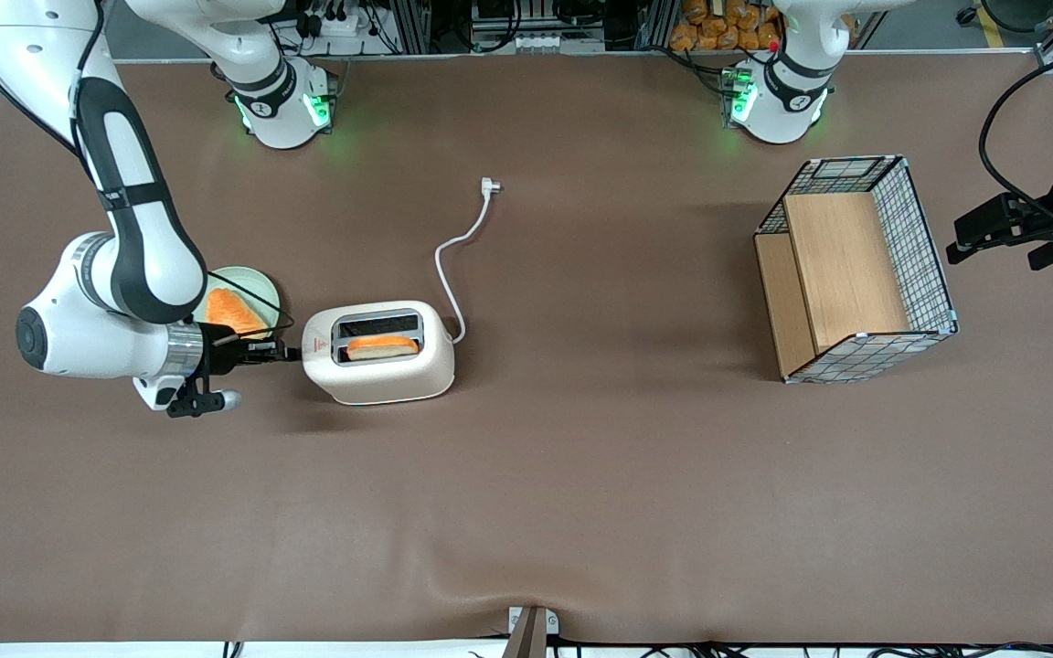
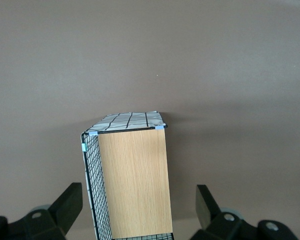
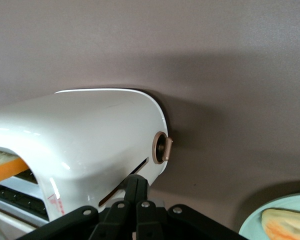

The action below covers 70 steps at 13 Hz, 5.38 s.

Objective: Press toaster button with right arm

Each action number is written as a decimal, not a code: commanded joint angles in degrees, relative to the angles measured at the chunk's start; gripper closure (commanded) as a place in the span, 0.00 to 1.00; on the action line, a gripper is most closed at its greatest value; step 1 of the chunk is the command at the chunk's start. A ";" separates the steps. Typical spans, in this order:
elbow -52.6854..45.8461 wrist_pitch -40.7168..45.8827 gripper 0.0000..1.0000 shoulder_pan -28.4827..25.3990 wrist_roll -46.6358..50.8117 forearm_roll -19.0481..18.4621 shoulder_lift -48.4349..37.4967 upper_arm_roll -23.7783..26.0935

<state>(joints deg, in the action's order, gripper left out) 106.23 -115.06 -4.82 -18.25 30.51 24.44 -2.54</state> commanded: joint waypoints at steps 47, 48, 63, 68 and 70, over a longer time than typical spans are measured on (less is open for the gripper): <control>-6.81 1.95 0.48 2.01 -4.61 3.32 5.88 0.08; -6.91 2.47 0.00 2.36 -4.60 3.24 5.88 0.08; -26.15 16.61 0.00 3.41 -4.78 -6.17 5.10 -2.82; -26.24 19.78 0.00 5.70 1.08 -9.94 0.01 -2.73; -26.33 20.23 0.00 5.52 5.83 -15.01 -3.15 -1.51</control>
<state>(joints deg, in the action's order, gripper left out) 79.84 -95.88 0.45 -17.34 20.28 24.61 -5.91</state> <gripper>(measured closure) 0.000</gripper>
